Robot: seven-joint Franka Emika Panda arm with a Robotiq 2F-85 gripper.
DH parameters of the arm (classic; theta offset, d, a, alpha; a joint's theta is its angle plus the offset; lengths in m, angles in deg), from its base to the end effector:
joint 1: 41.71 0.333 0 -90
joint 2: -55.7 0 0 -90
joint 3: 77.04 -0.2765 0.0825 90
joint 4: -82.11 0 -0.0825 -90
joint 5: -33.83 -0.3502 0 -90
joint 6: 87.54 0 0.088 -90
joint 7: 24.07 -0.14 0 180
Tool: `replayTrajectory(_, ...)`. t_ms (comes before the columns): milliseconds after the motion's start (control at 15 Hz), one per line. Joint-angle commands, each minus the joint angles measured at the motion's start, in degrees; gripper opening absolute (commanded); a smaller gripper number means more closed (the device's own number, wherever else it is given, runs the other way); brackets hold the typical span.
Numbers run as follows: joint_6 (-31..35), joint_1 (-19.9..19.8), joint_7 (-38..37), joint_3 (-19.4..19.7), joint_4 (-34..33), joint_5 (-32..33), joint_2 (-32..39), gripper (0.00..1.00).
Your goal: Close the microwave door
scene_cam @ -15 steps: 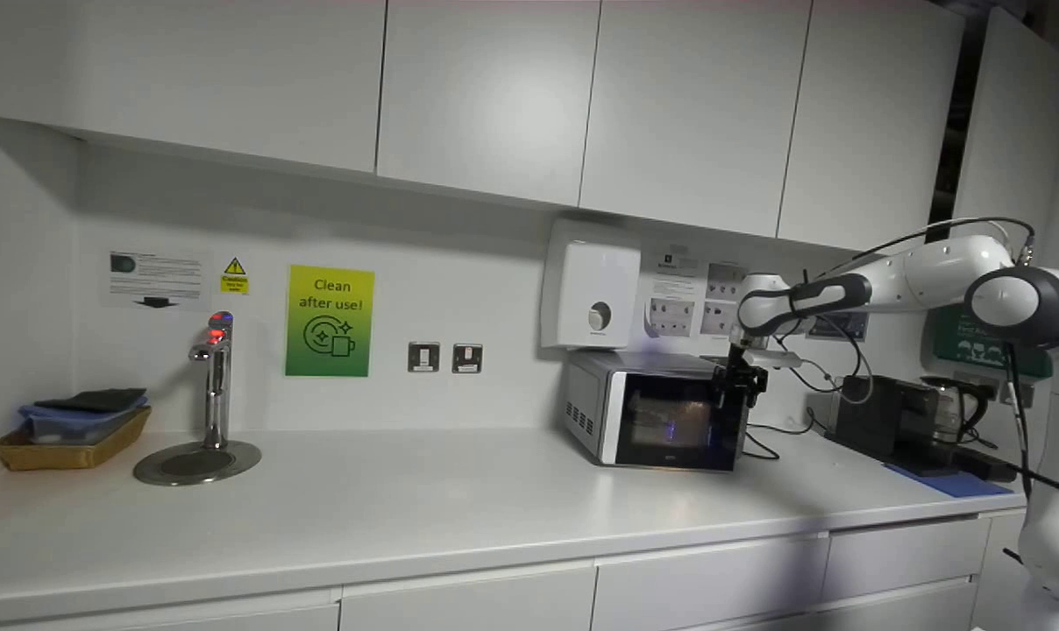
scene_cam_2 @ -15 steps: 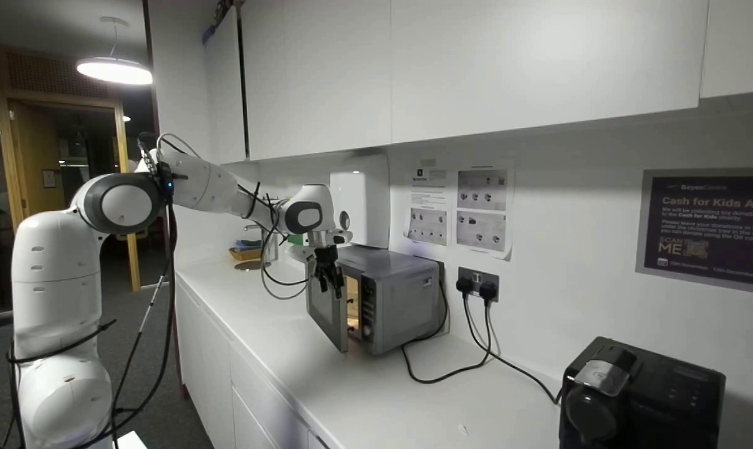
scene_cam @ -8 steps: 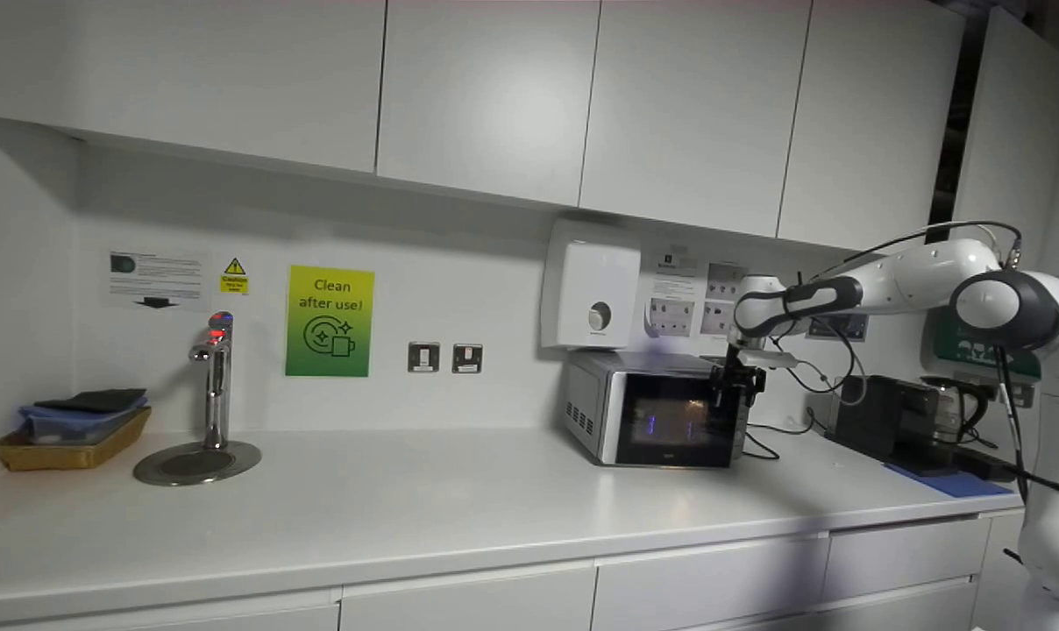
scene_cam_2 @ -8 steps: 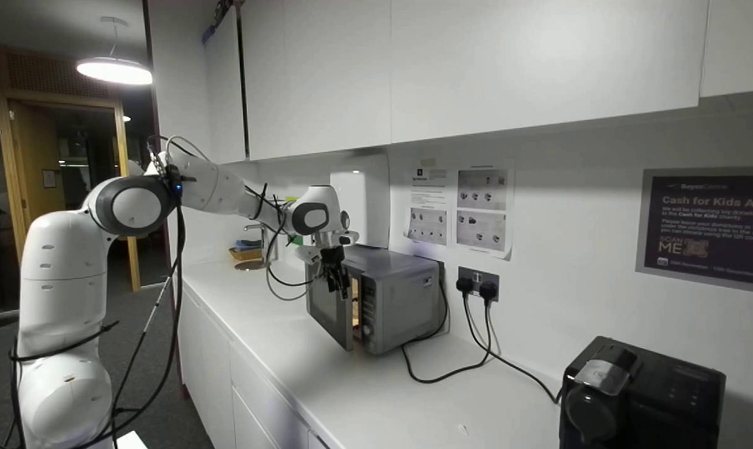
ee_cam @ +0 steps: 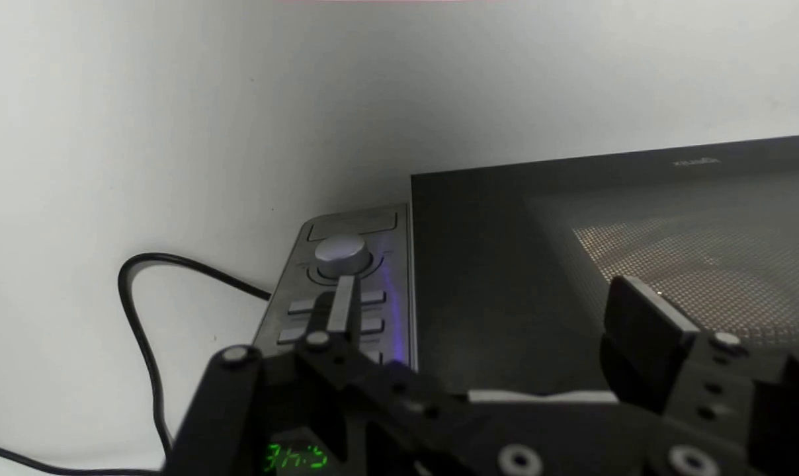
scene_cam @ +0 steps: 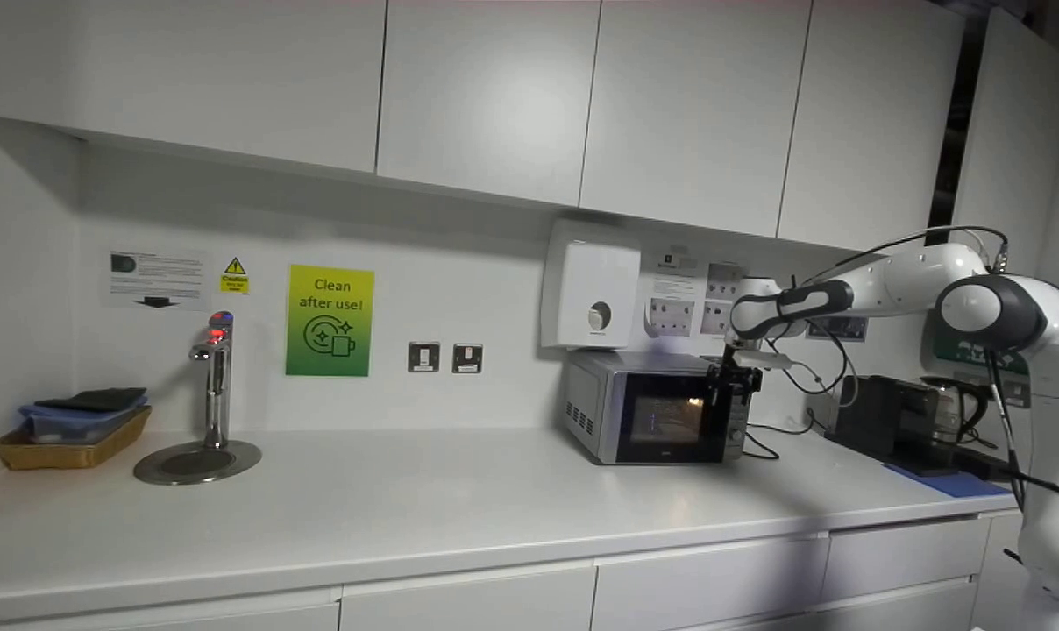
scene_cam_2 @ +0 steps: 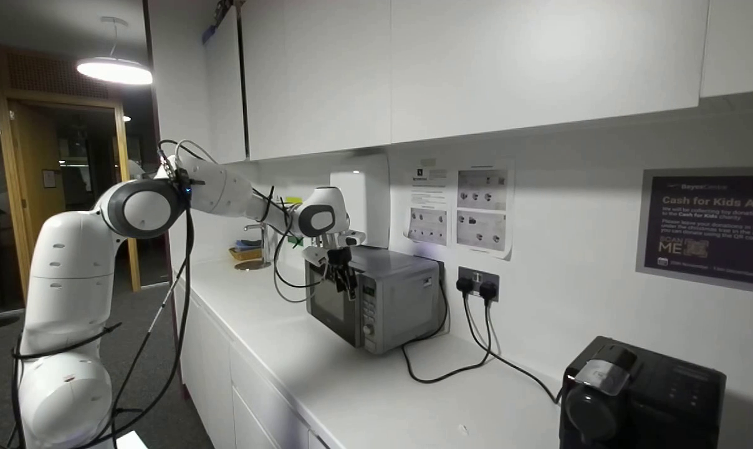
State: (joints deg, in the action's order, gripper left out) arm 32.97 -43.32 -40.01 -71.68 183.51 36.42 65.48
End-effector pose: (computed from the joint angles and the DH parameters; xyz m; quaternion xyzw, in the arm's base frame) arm 0.5896 -0.0734 0.4185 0.9786 -0.1869 0.0836 0.0217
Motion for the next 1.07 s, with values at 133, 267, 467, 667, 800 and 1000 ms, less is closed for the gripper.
replayTrajectory(133, 1.4, 0.0, -1.3, -0.2, -2.2, 1.1, 1.3, 1.0)
replayTrajectory(267, 2.0, 0.0, -1.2, -0.1, -2.2, 1.4, 1.2, 1.0)
replayTrajectory(467, 3.2, 0.1, -1.0, -0.1, -1.9, 2.0, 1.1, 1.0)
replayTrajectory(667, 5.3, 0.1, -0.5, 0.0, -1.5, 3.6, 1.1, 1.0)
replayTrajectory(800, 6.7, 0.1, -0.5, 0.1, -1.2, 4.7, 1.2, 1.0)
replayTrajectory(1000, 11.5, 0.1, -0.2, 0.1, 0.0, 6.2, 1.1, 1.0)
